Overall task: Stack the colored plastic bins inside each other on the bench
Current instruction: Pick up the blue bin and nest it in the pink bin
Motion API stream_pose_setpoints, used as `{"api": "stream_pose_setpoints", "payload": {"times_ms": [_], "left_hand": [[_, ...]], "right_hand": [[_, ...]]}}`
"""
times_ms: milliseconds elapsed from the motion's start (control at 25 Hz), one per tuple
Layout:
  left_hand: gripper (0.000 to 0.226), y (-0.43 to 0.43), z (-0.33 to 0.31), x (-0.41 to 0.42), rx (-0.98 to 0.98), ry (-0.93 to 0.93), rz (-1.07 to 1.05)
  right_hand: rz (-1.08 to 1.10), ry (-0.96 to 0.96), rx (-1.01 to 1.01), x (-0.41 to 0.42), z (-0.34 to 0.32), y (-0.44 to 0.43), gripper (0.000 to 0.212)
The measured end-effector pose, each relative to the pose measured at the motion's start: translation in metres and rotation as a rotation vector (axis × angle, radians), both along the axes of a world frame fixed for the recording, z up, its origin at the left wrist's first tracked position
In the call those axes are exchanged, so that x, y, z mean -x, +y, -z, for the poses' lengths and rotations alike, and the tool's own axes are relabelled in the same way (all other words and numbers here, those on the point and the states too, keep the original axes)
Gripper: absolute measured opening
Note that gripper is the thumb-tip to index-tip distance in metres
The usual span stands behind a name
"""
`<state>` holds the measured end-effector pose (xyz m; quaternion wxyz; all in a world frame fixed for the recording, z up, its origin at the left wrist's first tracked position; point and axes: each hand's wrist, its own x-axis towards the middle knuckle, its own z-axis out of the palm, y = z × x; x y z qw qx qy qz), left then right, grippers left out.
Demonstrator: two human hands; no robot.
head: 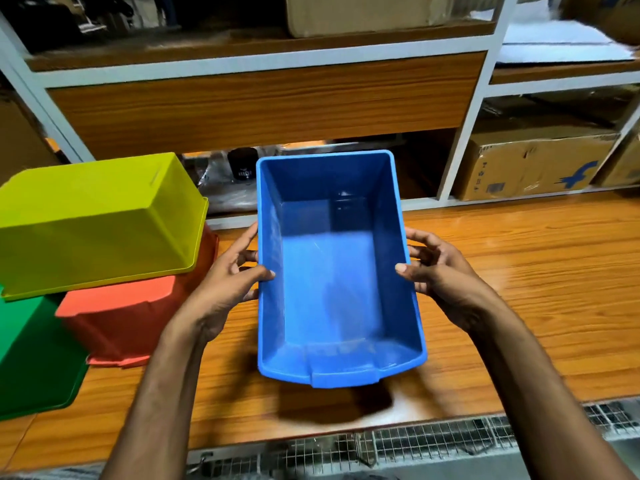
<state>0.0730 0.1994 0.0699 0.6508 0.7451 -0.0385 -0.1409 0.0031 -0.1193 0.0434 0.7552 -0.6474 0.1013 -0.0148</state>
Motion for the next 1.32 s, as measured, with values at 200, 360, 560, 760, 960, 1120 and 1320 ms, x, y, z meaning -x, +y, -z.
{"api": "stream_pose_setpoints", "payload": {"times_ms": [200,360,560,760,960,1120,1320], "left_hand": [[0.068,-0.036,-0.026,0.032,0.093,-0.131,-0.062],[0.065,-0.072,-0.039,0.043,0.130,-0.244,-0.095],[0.051,-0.074,-0.054,0.039,0.093,-0.273,-0.113],[0.029,-0.042,-0.049,0.030,-0.075,-0.195,0.084],[0.020,-0.043,-0.033,0.039,-0.080,0.064,0.186],[0.017,-0.077,-0.020,0.061,-0.033,0.202,0.273],[0.016,-0.144,-0.004,0.103,-0.077,0.266,0.490]], "right_hand": [[-0.029,0.076,-0.199,-0.008,0.020,-0.024,0.049],[-0.110,0.162,-0.341,-0.015,0.031,-0.028,0.043],[-0.150,0.141,-0.430,0.008,0.024,-0.026,0.044],[-0.148,0.161,-0.370,0.060,-0.013,-0.024,0.042],[-0.007,0.288,-0.388,0.110,-0.042,-0.027,0.068],[0.183,0.258,-0.426,0.172,-0.053,-0.033,0.077],[0.487,0.201,-0.402,0.263,-0.069,-0.053,0.055]]}}
